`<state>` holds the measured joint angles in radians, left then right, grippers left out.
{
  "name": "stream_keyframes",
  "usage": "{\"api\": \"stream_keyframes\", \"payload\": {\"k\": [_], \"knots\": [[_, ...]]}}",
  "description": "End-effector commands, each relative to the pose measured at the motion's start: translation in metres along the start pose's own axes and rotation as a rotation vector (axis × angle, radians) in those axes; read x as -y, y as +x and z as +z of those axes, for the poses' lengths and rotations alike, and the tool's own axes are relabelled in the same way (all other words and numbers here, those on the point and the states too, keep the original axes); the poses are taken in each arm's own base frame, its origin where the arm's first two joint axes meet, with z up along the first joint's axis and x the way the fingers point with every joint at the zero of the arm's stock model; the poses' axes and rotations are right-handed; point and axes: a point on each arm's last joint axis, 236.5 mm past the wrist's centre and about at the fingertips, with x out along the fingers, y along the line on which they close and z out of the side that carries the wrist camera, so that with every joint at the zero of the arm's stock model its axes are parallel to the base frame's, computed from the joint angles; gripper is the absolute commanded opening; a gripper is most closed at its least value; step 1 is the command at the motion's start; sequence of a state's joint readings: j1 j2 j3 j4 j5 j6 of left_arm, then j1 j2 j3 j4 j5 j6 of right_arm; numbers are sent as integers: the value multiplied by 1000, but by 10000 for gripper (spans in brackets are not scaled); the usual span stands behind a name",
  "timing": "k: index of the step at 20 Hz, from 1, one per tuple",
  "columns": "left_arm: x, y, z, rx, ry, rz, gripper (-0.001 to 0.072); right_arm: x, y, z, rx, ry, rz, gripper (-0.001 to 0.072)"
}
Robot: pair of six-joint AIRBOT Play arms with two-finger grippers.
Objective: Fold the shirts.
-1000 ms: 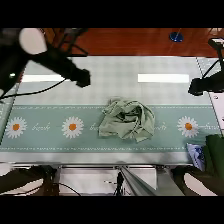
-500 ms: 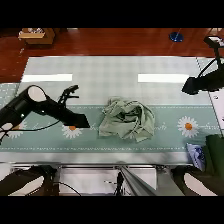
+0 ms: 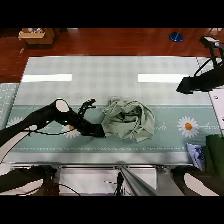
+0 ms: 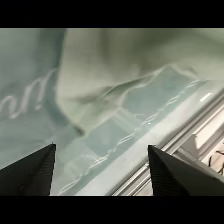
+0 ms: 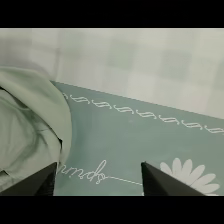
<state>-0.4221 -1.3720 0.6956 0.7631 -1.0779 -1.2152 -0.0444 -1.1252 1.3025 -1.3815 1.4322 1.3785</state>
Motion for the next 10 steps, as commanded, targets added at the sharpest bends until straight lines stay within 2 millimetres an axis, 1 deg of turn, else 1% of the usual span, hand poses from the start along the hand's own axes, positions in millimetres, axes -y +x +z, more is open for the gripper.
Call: {"api": "stream_keyframes", "payload": {"k": [1,5,8,10], "knots": [[-13,16,11,31,-16,36,703,-3,2,1,-3,5,16,610],[-14,13,29,99,-20,44,697,-3,2,0,-3,5,15,610],[-3,8,46,131,-35,12,665,-3,2,0,-3,5,15,609],[-3,6,54,140,-73,18,481,-3,2,0,-4,5,16,610]]}}
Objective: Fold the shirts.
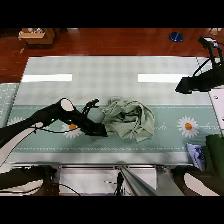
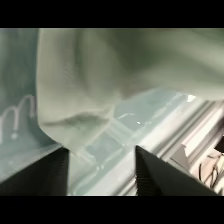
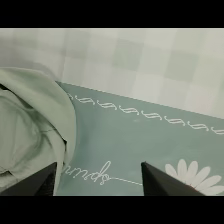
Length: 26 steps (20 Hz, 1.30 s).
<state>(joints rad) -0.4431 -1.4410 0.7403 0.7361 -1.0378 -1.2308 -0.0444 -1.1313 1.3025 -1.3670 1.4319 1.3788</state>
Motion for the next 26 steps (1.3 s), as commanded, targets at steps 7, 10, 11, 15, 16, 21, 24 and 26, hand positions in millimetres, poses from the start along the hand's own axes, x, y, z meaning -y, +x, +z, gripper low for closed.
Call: {"api": "stream_keyframes", "payload": {"k": [7,10,11,15,16,21,24,26], "knots": [[1,-5,50,119,-16,15,18,-16,0,-2,-9,11,66,609],[6,-3,36,62,28,-3,18,-57,-2,-17,-73,-77,195,610],[7,-3,34,54,28,-6,18,-67,0,-18,-79,-120,192,610],[9,-4,30,38,30,-13,18,-110,29,-35,-185,-335,186,612],[10,-4,29,32,31,-15,18,-121,37,-42,-225,-388,196,612],[11,-4,25,17,31,-20,18,-151,70,-55,-305,-510,203,612],[11,-4,25,17,34,-20,18,-155,88,-45,-272,-522,188,612],[11,-4,25,17,34,-20,18,-150,104,-38,-271,-500,159,611]]}}
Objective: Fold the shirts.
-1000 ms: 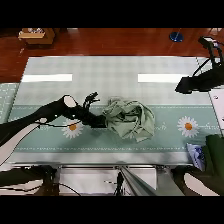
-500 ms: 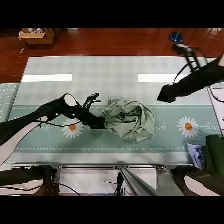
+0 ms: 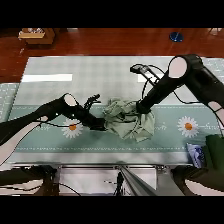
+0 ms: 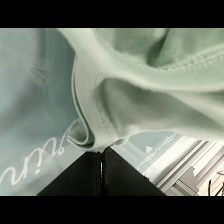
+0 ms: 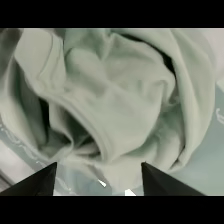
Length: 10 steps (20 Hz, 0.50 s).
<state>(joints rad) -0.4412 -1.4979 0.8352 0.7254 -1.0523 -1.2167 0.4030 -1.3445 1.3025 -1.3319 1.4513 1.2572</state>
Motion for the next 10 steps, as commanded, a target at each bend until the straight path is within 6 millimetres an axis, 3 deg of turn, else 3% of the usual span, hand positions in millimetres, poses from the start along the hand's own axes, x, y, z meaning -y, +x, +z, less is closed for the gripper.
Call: {"api": "stream_keyframes", "payload": {"k": [1,3,4,5,7,8,10], "knots": [[1,0,-1,-2,2,-2,18,15,25,13,-3,21,-50,610],[1,0,0,-2,6,-2,18,23,45,17,-22,46,-50,576],[1,-1,-1,-2,7,-2,18,27,53,18,-31,49,-54,361],[2,-2,-1,-2,16,-4,17,34,56,16,-48,46,-80,34],[11,-12,2,20,41,-13,15,55,43,6,-77,42,-184,27],[19,-25,7,49,76,-22,15,66,25,2,-82,26,-250,27],[40,-69,27,178,136,-34,14,86,-35,5,14,52,-410,27]]}}
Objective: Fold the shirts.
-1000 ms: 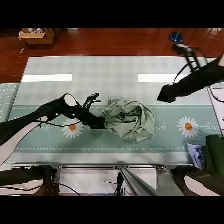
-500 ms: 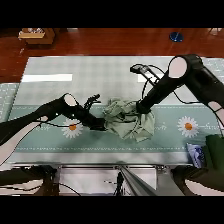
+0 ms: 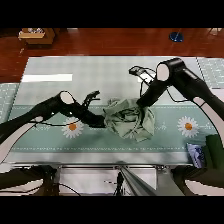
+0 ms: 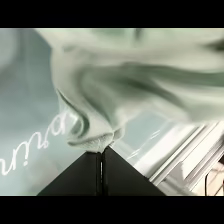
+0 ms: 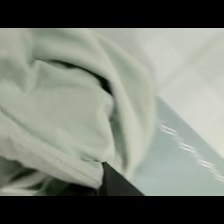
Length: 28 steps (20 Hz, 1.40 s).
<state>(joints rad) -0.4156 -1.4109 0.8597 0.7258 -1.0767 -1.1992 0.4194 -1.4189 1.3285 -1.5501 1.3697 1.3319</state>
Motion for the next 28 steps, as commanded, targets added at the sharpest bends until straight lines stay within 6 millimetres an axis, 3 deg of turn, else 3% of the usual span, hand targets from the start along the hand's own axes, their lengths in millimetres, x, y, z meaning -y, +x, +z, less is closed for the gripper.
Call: {"api": "stream_keyframes", "payload": {"k": [1,4,6,8,10,13,15,17,21,23,25,28], "knots": [[31,-65,32,189,101,-13,14,50,-76,-1,127,56,-247,27],[74,-186,65,524,229,13,14,74,-199,-8,412,123,-420,27],[108,-272,64,755,323,59,13,92,-277,-33,589,240,-545,27],[145,-352,45,977,415,125,13,103,-342,-67,754,370,-630,27],[180,-418,16,1173,495,206,13,102,-386,-96,887,452,-650,26],[222,-478,-31,1374,581,333,13,95,-414,-127,983,518,-631,26],[235,-499,-56,1451,610,441,13,93,-414,-143,969,541,-628,26],[225,-504,-73,1442,568,574,13,98,-404,-165,892,590,-654,26],[173,-477,-93,1252,381,693,13,105,-378,-211,683,706,-703,27],[162,-457,-101,1164,324,673,13,98,-361,-229,579,741,-675,27],[155,-442,-108,1092,299,661,13,92,-355,-232,551,721,-654,27],[142,-417,-120,970,251,637,13,77,-341,-215,543,662,-565,26]]}}
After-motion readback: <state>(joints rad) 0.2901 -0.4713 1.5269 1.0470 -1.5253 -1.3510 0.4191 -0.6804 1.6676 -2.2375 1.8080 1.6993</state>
